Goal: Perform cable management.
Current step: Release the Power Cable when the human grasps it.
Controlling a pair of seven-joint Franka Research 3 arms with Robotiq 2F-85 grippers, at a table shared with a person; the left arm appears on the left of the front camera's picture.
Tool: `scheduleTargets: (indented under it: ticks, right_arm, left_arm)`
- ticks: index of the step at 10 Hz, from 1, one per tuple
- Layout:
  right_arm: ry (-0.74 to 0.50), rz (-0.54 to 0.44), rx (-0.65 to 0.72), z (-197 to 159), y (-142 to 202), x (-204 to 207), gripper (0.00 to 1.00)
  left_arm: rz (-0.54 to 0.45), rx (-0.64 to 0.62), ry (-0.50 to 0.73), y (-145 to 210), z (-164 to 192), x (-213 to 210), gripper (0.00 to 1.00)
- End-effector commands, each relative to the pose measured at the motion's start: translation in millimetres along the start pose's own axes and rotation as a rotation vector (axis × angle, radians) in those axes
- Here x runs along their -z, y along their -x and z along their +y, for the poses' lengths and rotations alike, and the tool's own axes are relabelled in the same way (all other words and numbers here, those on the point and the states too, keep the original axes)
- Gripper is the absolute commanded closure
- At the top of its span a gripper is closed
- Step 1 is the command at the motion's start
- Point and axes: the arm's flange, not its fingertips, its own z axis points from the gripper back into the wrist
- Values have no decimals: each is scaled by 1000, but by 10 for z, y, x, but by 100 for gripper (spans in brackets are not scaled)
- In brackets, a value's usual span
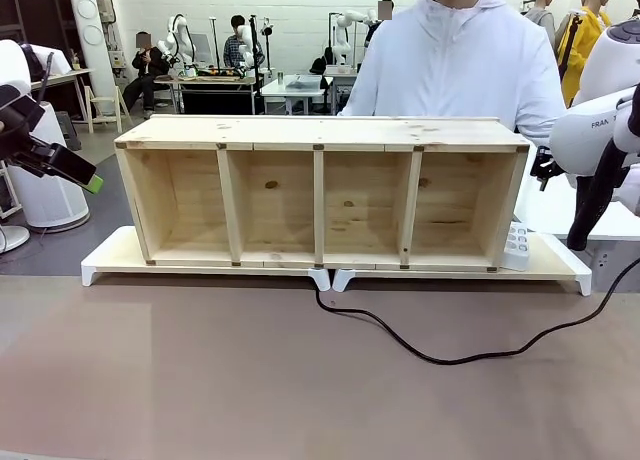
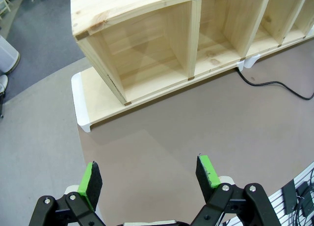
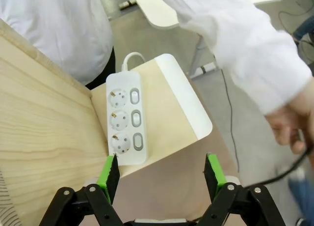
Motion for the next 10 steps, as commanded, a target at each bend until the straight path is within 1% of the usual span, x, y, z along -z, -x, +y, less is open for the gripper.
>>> scheduleTargets:
  ticks: [1, 10]
  right_arm:
    - [2, 3, 5, -1, 3, 3, 11]
    - [2, 3, 5, -1, 3, 3, 11]
  left_arm:
    - [-9, 1, -6, -15, 12, 18, 0]
    - [-9, 1, -6, -15, 12, 18, 0]
